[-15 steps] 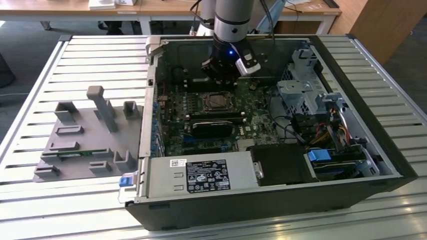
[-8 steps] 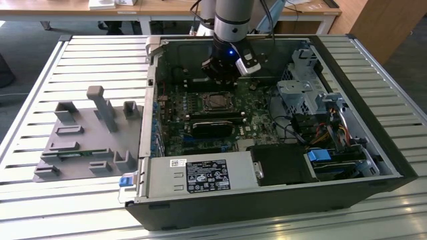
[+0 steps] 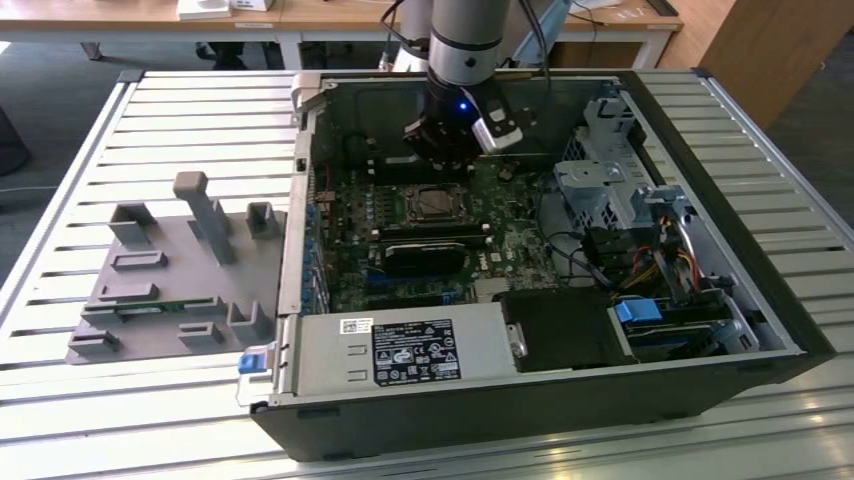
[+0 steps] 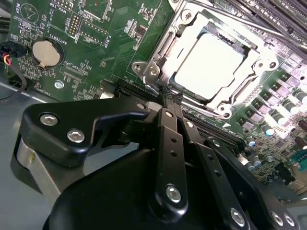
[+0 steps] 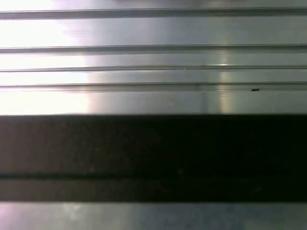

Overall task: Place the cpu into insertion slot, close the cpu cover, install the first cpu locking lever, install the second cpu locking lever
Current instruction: 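Install the first cpu locking lever, then install the second cpu locking lever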

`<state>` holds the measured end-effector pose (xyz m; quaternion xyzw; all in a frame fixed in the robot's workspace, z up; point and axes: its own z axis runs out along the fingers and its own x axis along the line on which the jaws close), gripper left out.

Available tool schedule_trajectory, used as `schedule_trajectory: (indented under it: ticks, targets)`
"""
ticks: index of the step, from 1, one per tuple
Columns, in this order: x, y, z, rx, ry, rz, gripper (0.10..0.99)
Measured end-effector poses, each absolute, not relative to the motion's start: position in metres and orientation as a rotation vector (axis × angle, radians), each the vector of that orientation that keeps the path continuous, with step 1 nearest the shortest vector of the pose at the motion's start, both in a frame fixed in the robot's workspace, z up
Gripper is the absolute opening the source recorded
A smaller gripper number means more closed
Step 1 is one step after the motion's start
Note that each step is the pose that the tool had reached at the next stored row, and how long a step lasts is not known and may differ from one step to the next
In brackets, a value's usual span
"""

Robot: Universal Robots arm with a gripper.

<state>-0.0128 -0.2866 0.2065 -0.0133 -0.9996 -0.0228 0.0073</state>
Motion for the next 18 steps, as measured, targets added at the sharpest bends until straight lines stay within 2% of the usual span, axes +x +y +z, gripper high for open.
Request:
schedule_trajectory:
  ticks: [18]
  targets:
    - [-0.0120, -0.2919, 0.2065, -0.041, -3.126, -0.071, 0.106]
